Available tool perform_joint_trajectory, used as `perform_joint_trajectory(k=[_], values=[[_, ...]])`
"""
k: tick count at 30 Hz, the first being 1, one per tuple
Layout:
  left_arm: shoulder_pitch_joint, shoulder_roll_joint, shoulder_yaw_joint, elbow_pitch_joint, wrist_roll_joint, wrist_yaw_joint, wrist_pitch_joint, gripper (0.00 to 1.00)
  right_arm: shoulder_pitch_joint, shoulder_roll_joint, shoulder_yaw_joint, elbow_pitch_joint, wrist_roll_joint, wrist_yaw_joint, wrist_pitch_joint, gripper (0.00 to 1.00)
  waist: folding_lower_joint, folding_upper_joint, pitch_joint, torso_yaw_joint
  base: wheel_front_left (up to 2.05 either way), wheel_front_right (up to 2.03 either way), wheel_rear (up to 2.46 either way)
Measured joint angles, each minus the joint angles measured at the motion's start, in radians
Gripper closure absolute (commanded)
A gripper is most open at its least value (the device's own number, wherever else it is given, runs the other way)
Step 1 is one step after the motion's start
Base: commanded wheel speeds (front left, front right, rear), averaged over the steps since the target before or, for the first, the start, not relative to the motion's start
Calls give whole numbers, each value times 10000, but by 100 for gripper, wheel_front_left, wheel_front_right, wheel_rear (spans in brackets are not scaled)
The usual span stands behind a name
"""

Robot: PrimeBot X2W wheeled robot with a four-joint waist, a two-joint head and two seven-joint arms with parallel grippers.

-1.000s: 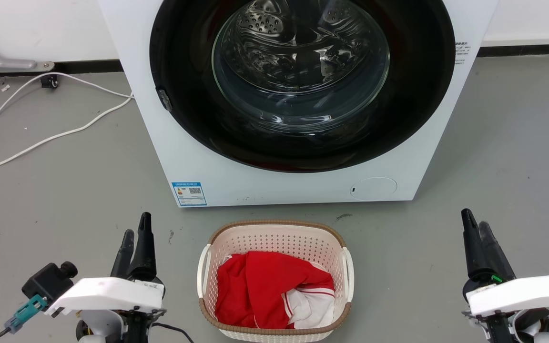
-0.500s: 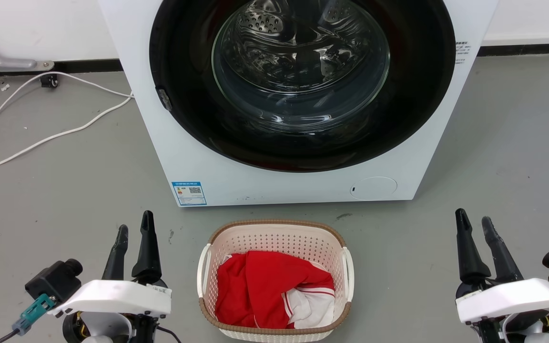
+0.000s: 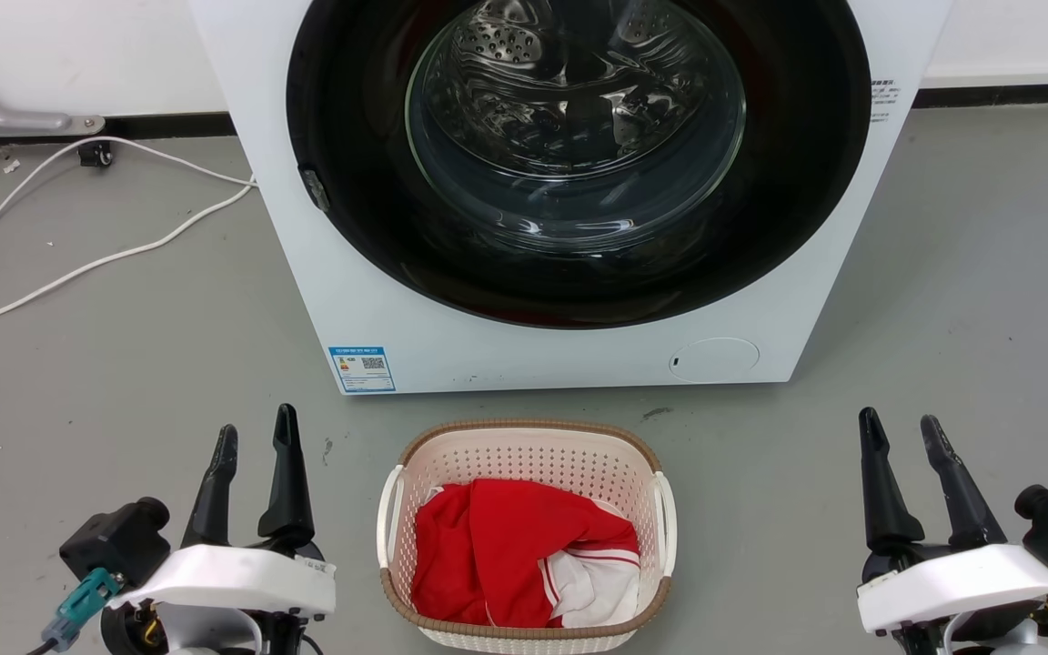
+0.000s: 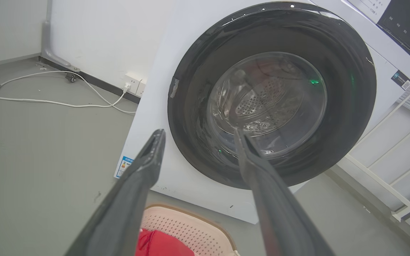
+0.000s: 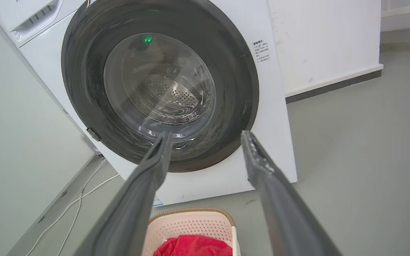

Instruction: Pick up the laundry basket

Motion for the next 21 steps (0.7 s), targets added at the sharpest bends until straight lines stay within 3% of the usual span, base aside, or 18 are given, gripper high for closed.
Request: perform_joint_trajectory(k=[21], values=[[164, 8, -178, -13, 2301, 113, -495, 0, 219, -2, -19, -79, -2174, 0, -520, 0, 0, 0, 15, 23, 0, 0, 0]])
